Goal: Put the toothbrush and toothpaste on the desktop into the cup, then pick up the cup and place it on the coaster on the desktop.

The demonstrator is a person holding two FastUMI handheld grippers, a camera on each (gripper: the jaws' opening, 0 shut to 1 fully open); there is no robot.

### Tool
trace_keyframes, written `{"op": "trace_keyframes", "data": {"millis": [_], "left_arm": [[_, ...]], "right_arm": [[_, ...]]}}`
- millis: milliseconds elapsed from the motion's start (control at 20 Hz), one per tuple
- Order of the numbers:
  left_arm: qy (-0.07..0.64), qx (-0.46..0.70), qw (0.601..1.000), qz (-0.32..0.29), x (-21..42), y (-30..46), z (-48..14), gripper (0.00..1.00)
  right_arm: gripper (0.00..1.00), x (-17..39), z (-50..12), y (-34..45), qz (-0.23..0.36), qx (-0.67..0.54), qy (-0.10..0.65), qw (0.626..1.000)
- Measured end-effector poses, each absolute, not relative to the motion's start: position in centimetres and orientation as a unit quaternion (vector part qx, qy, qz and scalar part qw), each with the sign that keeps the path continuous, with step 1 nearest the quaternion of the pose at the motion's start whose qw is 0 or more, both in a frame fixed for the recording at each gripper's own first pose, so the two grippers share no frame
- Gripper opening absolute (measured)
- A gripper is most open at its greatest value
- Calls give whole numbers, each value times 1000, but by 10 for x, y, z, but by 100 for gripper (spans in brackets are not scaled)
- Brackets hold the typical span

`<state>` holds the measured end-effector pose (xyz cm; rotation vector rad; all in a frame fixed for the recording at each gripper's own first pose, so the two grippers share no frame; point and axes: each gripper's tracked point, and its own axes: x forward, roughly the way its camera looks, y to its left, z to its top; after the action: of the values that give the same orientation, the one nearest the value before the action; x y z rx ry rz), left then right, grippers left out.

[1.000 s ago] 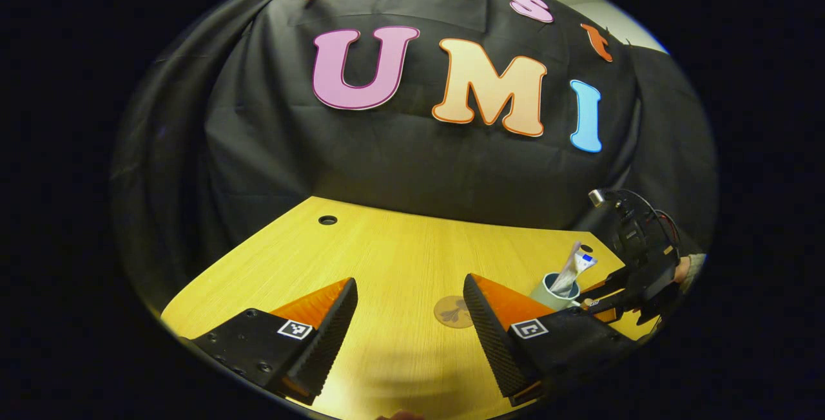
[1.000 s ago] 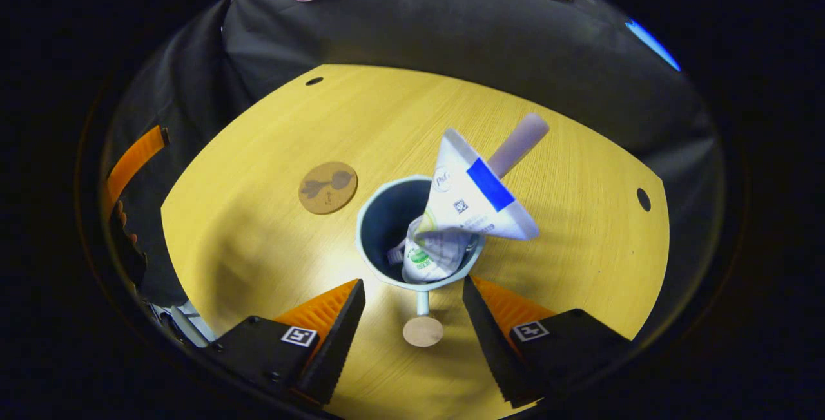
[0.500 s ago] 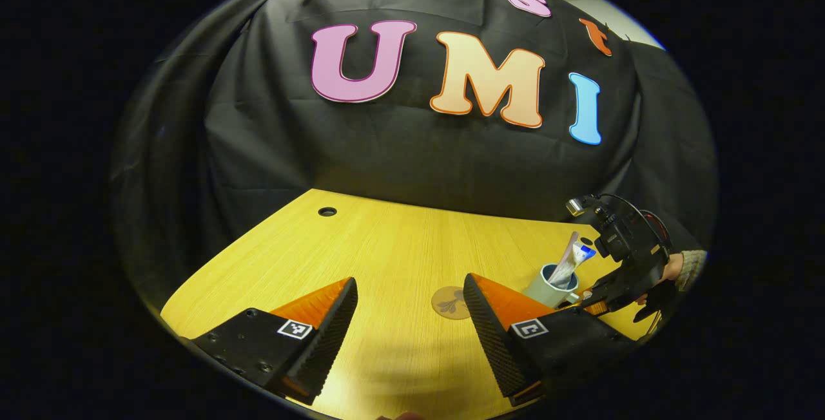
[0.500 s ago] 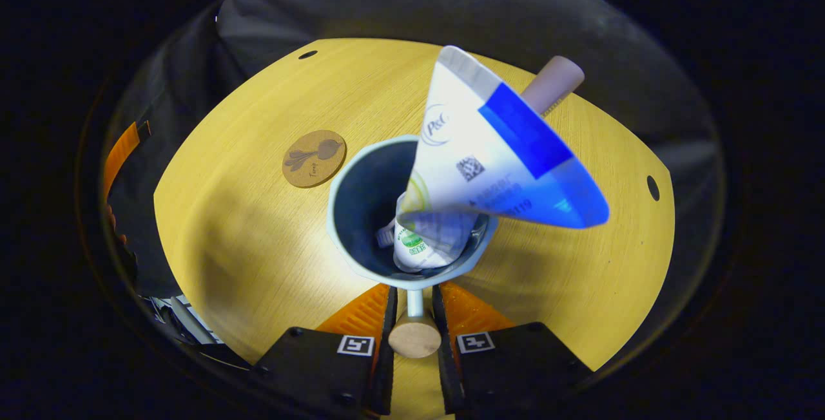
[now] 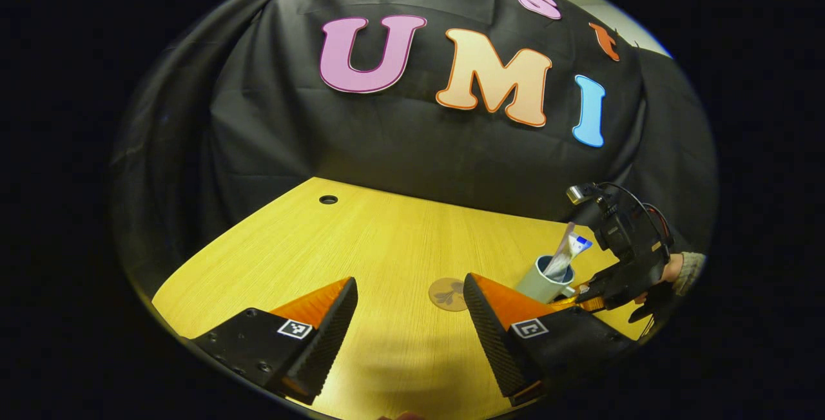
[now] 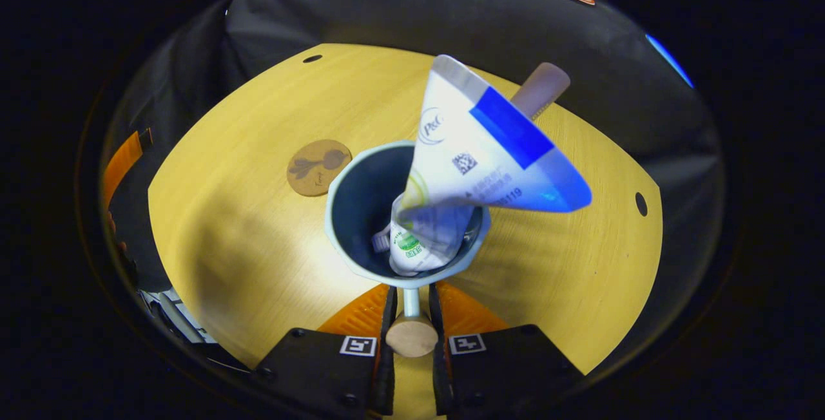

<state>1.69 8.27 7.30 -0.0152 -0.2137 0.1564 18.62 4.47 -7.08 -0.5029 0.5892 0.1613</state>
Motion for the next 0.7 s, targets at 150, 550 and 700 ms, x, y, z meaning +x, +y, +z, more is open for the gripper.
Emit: {"op": "trace_keyframes", "data": {"millis": [150, 550, 700], "left_arm": [[-105, -8, 991, 79, 10, 90, 71, 95], [-96, -31, 991, 86, -1, 116, 61, 95], [-93, -36, 991, 95, -6, 132, 55, 95]], "right_arm": [[26, 181, -50, 68, 93, -251, 275, 923], [26, 199, -41, 151, 137, -282, 270, 910], [26, 208, -54, 164, 139, -292, 281, 903]]}}
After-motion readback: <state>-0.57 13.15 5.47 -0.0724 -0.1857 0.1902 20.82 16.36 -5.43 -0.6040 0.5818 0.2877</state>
